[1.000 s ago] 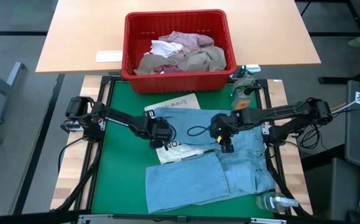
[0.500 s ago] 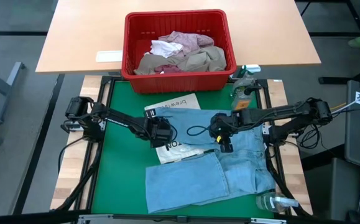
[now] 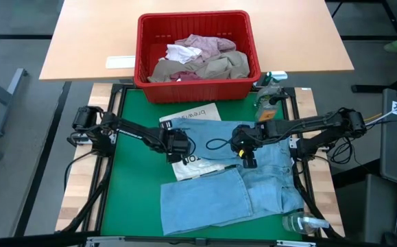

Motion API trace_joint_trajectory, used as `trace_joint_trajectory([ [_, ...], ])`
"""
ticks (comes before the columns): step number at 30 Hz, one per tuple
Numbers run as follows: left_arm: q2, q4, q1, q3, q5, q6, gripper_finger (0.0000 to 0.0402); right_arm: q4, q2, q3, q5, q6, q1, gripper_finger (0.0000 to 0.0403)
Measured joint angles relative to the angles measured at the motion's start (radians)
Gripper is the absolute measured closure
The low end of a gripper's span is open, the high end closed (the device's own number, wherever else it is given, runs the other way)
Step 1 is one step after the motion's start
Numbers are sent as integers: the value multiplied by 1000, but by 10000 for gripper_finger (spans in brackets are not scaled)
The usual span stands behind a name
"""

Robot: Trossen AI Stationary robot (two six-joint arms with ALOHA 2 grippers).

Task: Fold laundry
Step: Fold the light blue pants

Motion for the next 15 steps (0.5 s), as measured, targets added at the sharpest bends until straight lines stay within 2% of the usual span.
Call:
trace_joint_trajectory([
  [6, 0, 29, 33, 0, -2, -1, 281, 0, 0, 0, -2, 0, 0, 242],
  [11, 0, 30, 67, 0, 29, 0, 281, 0, 0, 0, -100, -22, 1, 242],
  [15, 0, 31, 80, 0, 65, 0, 303, 0, 0, 0, -95, -67, 2, 242],
])
